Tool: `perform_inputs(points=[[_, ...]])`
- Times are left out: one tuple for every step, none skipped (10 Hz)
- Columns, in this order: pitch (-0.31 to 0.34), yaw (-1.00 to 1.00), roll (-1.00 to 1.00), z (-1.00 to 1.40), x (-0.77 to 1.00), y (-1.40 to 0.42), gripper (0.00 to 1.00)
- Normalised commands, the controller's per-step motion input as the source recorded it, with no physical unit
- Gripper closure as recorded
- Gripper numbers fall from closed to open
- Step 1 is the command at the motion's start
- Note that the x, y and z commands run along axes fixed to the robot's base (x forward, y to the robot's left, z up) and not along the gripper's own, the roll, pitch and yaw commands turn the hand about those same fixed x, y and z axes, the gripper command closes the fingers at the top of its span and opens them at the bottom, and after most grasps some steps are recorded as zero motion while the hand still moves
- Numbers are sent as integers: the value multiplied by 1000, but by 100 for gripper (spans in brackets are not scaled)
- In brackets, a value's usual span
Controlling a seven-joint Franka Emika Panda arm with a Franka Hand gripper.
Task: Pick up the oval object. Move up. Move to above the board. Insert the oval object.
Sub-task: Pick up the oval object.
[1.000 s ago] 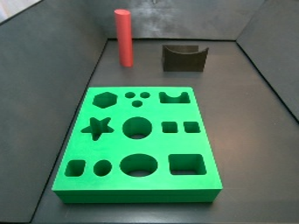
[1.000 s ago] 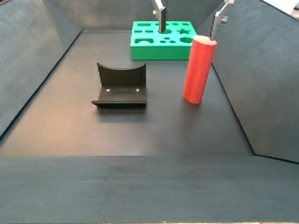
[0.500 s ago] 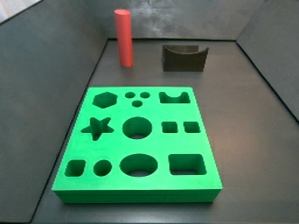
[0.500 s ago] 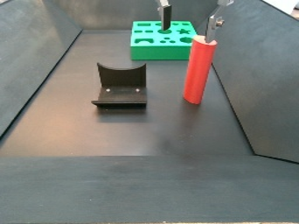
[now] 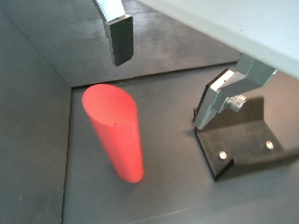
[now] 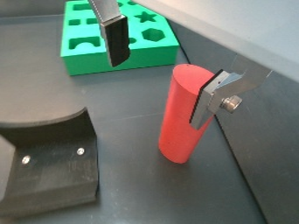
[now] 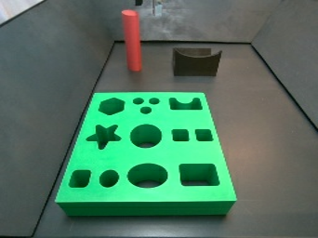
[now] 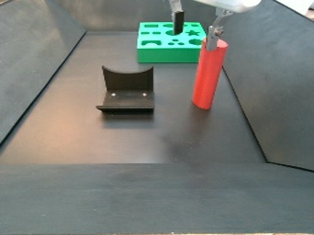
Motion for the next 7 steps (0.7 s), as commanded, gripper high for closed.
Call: perform_inputs(points=[[-6,-403,11,0,-240,0,0],[0,-351,44,-20,-357,14,0],[-4,-357,60,-106,-546,91,0],[-30,-269,23,-57,-414,6,0],[-34,-123,4,-6,-191,0,0],[-83,-71,37,-177,-183,0,0],[-120,-66,3,-289,-126,0,0]])
